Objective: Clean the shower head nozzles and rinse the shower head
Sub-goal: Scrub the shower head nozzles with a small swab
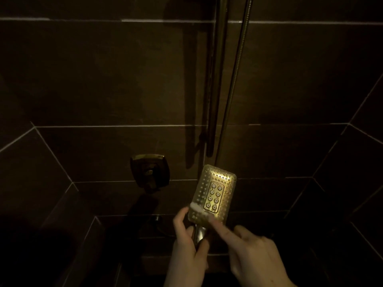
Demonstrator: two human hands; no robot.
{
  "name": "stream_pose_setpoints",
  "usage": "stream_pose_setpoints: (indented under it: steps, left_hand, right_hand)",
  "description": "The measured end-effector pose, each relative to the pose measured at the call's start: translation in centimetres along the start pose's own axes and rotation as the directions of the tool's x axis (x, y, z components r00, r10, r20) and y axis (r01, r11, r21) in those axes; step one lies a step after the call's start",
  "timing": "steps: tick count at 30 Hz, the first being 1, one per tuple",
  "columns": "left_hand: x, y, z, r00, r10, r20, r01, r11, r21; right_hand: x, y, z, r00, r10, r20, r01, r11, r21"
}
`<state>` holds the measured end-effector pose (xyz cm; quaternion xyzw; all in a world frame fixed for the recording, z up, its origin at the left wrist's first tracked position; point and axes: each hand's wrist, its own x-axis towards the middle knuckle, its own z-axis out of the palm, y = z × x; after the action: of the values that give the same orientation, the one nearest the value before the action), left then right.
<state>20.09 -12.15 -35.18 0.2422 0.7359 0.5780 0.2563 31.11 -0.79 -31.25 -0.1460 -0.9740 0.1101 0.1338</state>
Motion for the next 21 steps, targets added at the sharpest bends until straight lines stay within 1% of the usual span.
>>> stream_pose_setpoints:
  steps: [2, 3, 4, 7, 9, 11, 13, 14, 15, 16, 19, 21]
  left_hand:
    - [0.0, 0.0, 0.0, 1.0, -0.007, -0.006, 0.007, 1.0, -0.01]
    - [0.1, 0.0, 0.1, 1.0, -0.013, -0.007, 0.013, 1.0, -0.008]
    - [0.1, 0.0, 0.1, 1.0, -0.018, -0.007, 0.018, 1.0, -0.006]
    - [0.4, -0.2, -0.1, 0.999, -0.033, -0.003, 0.033, 0.999, -0.004]
    - [0.4, -0.2, -0.3, 0.999, -0.048, 0.004, 0.048, 0.999, 0.014]
    - [0.4, -0.4, -0.1, 0.999, -0.044, 0.006, 0.044, 0.999, 0.007]
    - [0.4, -0.4, 0.1, 1.0, 0.016, -0.007, -0.015, 1.0, 0.021]
    - [0.3, -0.3, 0.1, 1.0, 0.029, -0.006, -0.029, 0.999, 0.024]
    - [0.3, -0.3, 0.1, 1.0, 0.031, -0.003, -0.031, 0.999, 0.026]
    - [0.3, -0.2, 0.2, 1.0, 0.027, 0.001, -0.027, 0.999, 0.022]
    - [0.3, 0.0, 0.1, 0.999, -0.002, 0.052, 0.001, 1.0, 0.018]
    - [0.2, -0.1, 0.0, 0.998, -0.007, 0.061, 0.006, 1.0, 0.013]
  right_hand:
    - [0.5, 1.0, -1.4, 0.991, 0.086, -0.104, -0.085, 0.996, 0.015]
    - [0.6, 1.3, -1.8, 0.987, 0.105, -0.12, -0.106, 0.994, 0.005]
    - [0.6, 1.4, -2.0, 0.99, 0.096, -0.108, -0.097, 0.995, -0.005]
    - [-0.3, 0.9, -1.2, 1.0, -0.011, 0.02, 0.012, 0.997, -0.074]
    - [-1.1, 0.6, -0.4, 0.997, -0.046, 0.068, 0.055, 0.99, -0.128]
    - [-0.9, 1.2, -0.8, 1.0, -0.005, 0.019, 0.007, 0.993, -0.12]
    - [-0.1, 2.1, -1.7, 0.994, 0.087, -0.07, -0.093, 0.992, -0.09]
    - [0.1, 2.3, -2.0, 0.989, 0.114, -0.091, -0.121, 0.989, -0.086]
    - [0.1, 2.3, -2.2, 0.99, 0.108, -0.092, -0.115, 0.99, -0.079]
    - [-0.1, 2.0, -2.1, 0.995, 0.071, -0.071, -0.076, 0.995, -0.069]
    - [-1.2, 0.5, -0.9, 0.996, -0.083, 0.034, 0.086, 0.99, -0.11]
    - [-1.2, 0.8, -1.0, 0.996, -0.087, 0.016, 0.088, 0.987, -0.133]
